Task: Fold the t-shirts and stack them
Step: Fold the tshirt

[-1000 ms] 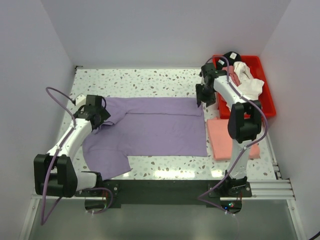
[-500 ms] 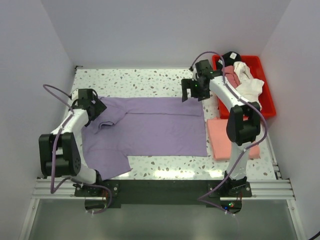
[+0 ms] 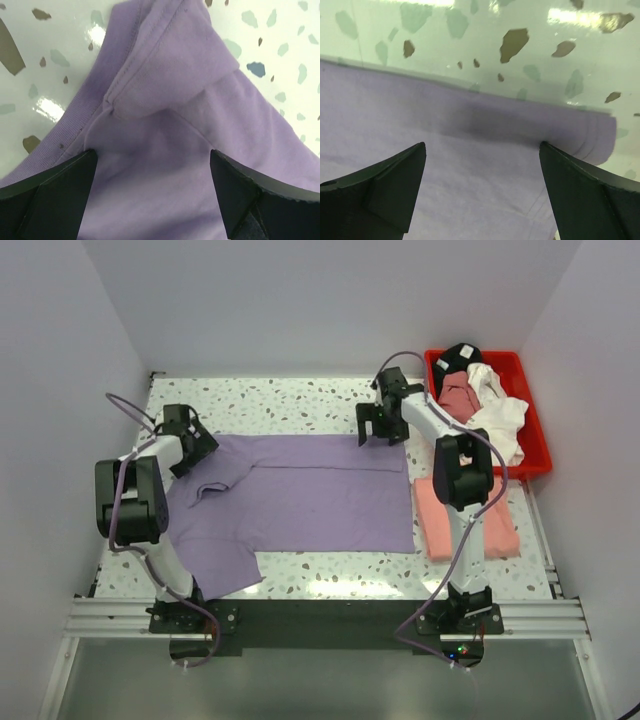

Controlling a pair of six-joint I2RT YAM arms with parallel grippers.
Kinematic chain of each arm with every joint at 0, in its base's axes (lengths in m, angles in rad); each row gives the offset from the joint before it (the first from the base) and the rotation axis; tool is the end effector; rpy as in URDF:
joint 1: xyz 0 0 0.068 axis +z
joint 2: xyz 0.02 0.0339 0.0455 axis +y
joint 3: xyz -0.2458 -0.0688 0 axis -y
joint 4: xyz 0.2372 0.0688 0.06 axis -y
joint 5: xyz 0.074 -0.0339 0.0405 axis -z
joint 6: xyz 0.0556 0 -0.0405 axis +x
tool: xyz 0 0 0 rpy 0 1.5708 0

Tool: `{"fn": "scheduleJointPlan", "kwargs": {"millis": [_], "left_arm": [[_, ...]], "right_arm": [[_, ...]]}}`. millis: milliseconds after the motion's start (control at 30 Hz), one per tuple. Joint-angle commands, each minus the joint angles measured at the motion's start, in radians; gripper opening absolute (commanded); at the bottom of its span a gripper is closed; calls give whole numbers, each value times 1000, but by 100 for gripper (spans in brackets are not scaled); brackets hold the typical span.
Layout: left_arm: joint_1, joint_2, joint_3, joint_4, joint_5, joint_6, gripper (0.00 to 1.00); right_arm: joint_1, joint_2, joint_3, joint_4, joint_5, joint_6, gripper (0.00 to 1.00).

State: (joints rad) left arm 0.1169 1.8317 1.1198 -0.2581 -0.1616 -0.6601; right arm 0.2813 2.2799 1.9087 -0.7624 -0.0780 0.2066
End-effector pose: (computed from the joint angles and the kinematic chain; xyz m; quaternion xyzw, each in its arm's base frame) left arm 0.3714 0.0526 0.1351 -0.3828 0.8721 -0.0049 0.3048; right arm 0.4577 0.1368 0.1527 -0.0449 0.9745 0.0893 0.2011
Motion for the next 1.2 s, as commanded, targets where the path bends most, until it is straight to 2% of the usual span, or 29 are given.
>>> {"fn": "scheduleJointPlan", "kwargs": {"millis": [0,233,367,533,633,700,833,867,967,1067,1167], "left_arm": [[13,32,72,2,-65,25,100],[20,164,193,-35,-75,34,100],[21,222,286,-59,-66,45,100],[21,163,364,-135,-84,59,100],[17,13,298,-142,-73,57,100],[12,-63,240,-141,-52,44,100],[-66,-277,4,-103,-52,-2,100],[-83,-308,-39,-90,-50,-9,100],[-109,-406,-185,-46,-13,-38,100],[-166,-477,-310,37,48,-68,100],[-189,-505,-400,167,65,-79,100]], "right_arm": [[-25,53,67,-14,75,-1,99],[-53,138,162,-2,50,-45,99],[-63,185,278,-27,29,-58,99],[-68,138,372,-64,0,-85,99],[-65,8,282,-31,-17,-92,99],[-62,-84,132,26,-17,-87,99],[-60,-381,-195,145,-17,-33,99],[-60,-426,-330,176,-22,-18,99],[-59,-590,-555,254,-40,30,99],[-59,-699,-721,331,-69,62,99],[-59,-749,-799,363,-129,74,99]]}}
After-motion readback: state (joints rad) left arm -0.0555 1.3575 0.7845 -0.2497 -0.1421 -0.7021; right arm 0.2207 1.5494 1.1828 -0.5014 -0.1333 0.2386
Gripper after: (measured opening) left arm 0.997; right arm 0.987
